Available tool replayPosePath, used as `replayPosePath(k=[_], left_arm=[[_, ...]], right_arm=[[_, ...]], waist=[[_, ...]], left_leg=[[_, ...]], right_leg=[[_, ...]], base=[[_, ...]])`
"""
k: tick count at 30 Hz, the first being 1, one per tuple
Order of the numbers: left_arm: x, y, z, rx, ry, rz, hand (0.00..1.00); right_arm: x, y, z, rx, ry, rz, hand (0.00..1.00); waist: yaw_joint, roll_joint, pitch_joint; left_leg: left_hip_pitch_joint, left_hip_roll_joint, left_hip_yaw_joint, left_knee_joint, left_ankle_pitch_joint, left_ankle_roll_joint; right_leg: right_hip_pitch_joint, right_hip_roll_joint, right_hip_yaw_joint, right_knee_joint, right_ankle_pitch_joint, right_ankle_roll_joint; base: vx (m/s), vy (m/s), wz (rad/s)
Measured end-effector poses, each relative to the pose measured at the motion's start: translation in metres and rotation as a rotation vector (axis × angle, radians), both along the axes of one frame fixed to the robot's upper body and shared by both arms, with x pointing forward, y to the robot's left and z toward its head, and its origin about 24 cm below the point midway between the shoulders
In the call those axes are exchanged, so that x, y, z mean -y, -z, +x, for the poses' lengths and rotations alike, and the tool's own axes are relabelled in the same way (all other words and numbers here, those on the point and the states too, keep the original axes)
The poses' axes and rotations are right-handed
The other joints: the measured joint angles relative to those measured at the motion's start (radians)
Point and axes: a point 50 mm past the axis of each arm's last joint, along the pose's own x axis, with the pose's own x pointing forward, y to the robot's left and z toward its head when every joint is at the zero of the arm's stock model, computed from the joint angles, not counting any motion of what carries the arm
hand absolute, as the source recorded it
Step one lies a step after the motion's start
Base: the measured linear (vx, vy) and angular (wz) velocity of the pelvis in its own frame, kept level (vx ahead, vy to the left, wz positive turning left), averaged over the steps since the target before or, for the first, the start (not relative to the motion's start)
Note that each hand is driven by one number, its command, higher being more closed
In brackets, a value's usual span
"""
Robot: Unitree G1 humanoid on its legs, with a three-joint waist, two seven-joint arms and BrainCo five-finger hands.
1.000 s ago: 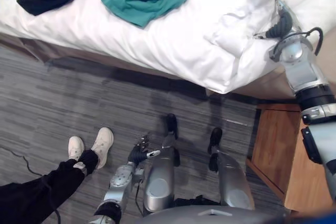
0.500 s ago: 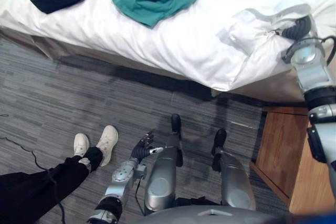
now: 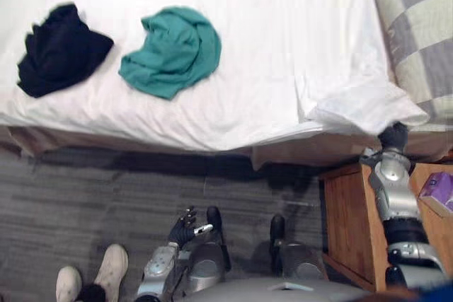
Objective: Tidy the bed and pick cloth on bed and put in laundry
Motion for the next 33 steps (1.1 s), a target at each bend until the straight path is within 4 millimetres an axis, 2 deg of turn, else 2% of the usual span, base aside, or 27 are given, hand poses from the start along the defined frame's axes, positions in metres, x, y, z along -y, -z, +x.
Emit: replayPosePath(k=[2,5,8,14,20,24,27,28,30,32,33], left_arm=[[0.005,0.003,-0.007,-0.010,-0.025,-0.014,0.00],[0.009,0.006,-0.015,-0.023,-0.070,-0.040,0.00],[0.014,0.009,-0.020,-0.038,-0.091,-0.059,0.00],[0.020,0.011,-0.025,-0.048,-0.119,-0.084,0.00],[0.023,0.013,-0.031,-0.066,-0.129,-0.097,0.00],[0.023,0.014,-0.035,-0.075,-0.130,-0.102,0.00],[0.022,0.014,-0.038,-0.081,-0.140,-0.106,0.00],[0.023,0.014,-0.040,-0.086,-0.151,-0.113,0.00],[0.022,0.015,-0.042,-0.087,-0.160,-0.117,0.00],[0.023,0.015,-0.045,-0.095,-0.163,-0.119,0.00],[0.023,0.016,-0.048,-0.101,-0.165,-0.118,0.00]], right_arm=[[-0.012,0.018,-0.011,0.033,0.022,0.176,0.00],[-0.031,0.033,-0.022,0.078,0.055,0.343,0.00],[-0.039,0.048,-0.035,0.102,0.128,0.479,0.00],[-0.038,0.066,-0.055,0.051,0.344,0.537,0.00],[-0.027,0.076,-0.084,-0.057,0.630,0.483,0.00],[-0.015,0.066,-0.100,-0.054,0.771,0.406,0.00],[-0.006,0.040,-0.103,0.053,0.837,0.305,0.00],[-0.004,0.026,-0.101,0.111,0.838,0.253,0.00],[-0.002,0.004,-0.098,0.191,0.810,0.155,0.00],[-0.003,-0.020,-0.089,0.278,0.712,0.051,0.00],[-0.005,-0.025,-0.087,0.291,0.678,0.021,1.00]], waist=[[0.001,0.005,-0.037],[0.006,0.006,-0.077],[0.007,0.008,-0.105],[0.007,0.014,-0.124],[0.005,0.023,-0.149],[-0.001,0.028,-0.153],[-0.010,0.032,-0.155],[-0.011,0.032,-0.157],[-0.010,0.033,-0.169],[-0.009,0.030,-0.179],[-0.009,0.031,-0.184]], left_leg=[[0.043,0.003,0.028,-0.004,-0.020,-0.002],[0.087,0.011,0.069,-0.004,-0.043,-0.010],[0.116,0.015,0.101,-0.005,-0.060,-0.018],[0.148,0.019,0.181,-0.004,-0.068,-0.029],[0.169,0.024,0.211,-0.004,-0.068,-0.029],[0.176,0.024,0.215,-0.004,-0.069,-0.031],[0.178,0.024,0.220,-0.004,-0.073,-0.034],[0.174,0.024,0.219,-0.004,-0.082,-0.029],[0.160,0.023,0.217,-0.005,-0.084,-0.026],[0.160,0.023,0.214,-0.005,-0.079,-0.021],[0.161,0.023,0.213,-0.004,-0.079,-0.020]], right_leg=[[0.039,0.000,0.008,-0.005,-0.010,0.001],[0.075,0.000,0.025,-0.020,-0.015,0.001],[0.110,-0.003,0.026,-0.041,-0.015,0.002],[0.155,-0.003,0.021,-0.065,-0.017,0.005],[0.184,0.000,-0.007,-0.061,-0.019,0.008],[0.183,-0.001,-0.006,-0.052,-0.023,0.013],[0.179,-0.002,-0.006,-0.050,-0.029,0.017],[0.172,-0.002,-0.006,-0.049,-0.038,0.010],[0.158,-0.003,-0.008,-0.048,-0.044,0.003],[0.149,-0.003,-0.008,-0.038,-0.044,0.003],[0.149,-0.004,-0.008,-0.037,-0.045,0.003]], base=[[0.08,-0.003,-0.11],[0.10,-0.001,-0.27],[0.11,-0.004,-0.15],[0.09,-0.008,0.02],[0.05,-0.021,0.08],[-0.02,-0.027,-0.05],[-0.07,-0.032,-0.11],[-0.11,-0.033,-0.06],[-0.11,-0.028,-0.01],[-0.08,-0.007,0.01],[-0.08,0.005,0.01]])
